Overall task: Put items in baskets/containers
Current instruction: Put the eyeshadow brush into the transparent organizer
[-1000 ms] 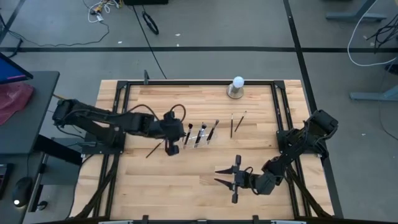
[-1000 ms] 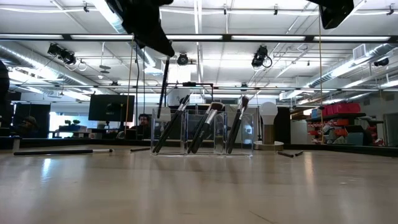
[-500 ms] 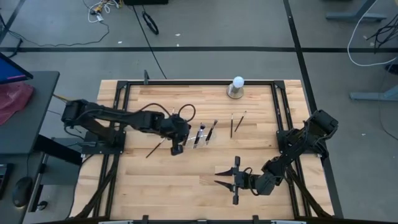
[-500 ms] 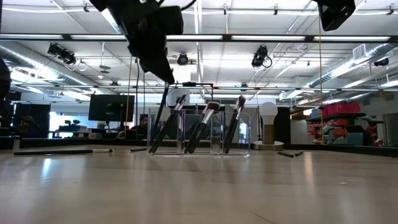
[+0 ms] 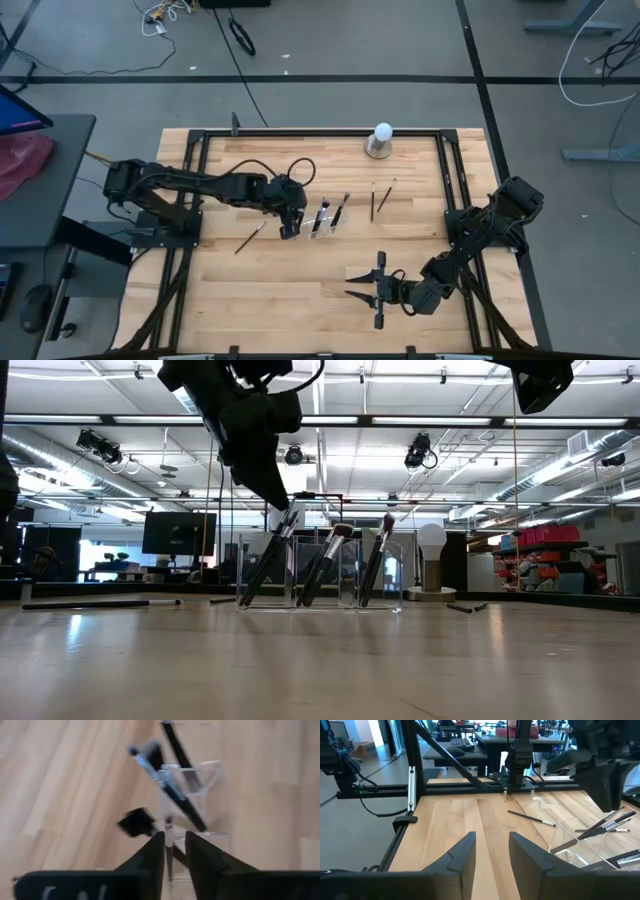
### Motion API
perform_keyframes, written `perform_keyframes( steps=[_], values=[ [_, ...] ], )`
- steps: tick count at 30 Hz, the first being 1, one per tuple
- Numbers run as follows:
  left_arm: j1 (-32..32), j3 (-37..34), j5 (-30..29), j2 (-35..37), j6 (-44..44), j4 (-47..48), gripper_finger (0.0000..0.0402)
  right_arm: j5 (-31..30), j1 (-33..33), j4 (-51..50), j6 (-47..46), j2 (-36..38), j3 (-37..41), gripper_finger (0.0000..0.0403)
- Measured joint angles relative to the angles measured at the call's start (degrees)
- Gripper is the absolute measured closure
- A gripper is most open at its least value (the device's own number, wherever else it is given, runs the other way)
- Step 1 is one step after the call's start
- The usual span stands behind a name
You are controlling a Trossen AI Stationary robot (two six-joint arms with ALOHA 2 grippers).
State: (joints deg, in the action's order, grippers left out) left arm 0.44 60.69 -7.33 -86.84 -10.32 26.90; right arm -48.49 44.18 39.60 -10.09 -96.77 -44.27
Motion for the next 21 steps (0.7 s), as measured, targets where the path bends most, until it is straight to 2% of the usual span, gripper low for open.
perform_keyframes(
  steps=[7,13,21],
  values=[
    [1.37,0.16,-0.98,1.43,-2.74,0.95,0.0268,-0.02,0.01,-0.14,-0.26,0.00,0.00,0.0285],
    [0.11,0.17,-1.82,6.82,-6.77,7.37,0.0261,-0.06,-0.17,-0.93,-1.96,0.00,0.02,0.0285],
    [-12.26,-4.32,-14.81,13.83,-16.21,16.66,0.0274,0.45,-0.34,-2.46,-6.41,-1.07,0.07,0.0285]
  ],
)
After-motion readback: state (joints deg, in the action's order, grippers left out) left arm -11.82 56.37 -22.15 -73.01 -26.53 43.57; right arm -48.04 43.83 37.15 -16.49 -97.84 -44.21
